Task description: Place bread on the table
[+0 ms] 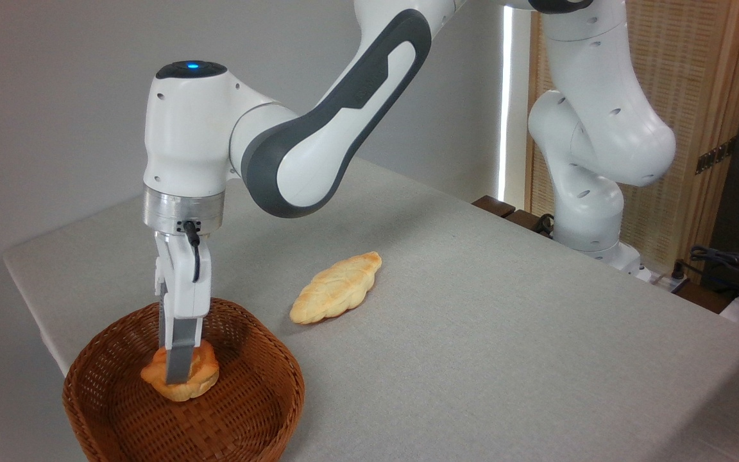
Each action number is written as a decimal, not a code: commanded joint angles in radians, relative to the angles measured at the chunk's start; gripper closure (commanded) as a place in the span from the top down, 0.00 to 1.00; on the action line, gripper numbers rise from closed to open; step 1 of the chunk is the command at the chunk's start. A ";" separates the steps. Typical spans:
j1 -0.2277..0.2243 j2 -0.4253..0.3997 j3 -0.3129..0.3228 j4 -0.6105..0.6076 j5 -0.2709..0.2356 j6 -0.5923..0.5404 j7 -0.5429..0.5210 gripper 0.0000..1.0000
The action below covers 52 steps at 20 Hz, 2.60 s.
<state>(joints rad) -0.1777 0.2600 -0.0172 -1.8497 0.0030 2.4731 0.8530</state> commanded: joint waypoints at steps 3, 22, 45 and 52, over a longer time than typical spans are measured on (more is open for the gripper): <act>0.000 -0.045 0.010 0.007 -0.011 -0.008 -0.118 0.59; -0.002 -0.295 0.074 -0.049 -0.011 -0.603 -0.210 0.61; -0.011 -0.334 0.062 -0.191 -0.015 -0.643 -0.264 1.00; -0.009 -0.335 0.065 -0.158 -0.054 -0.482 -0.262 1.00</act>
<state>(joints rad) -0.1856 -0.0657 0.0436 -2.0112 -0.0403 1.9392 0.6014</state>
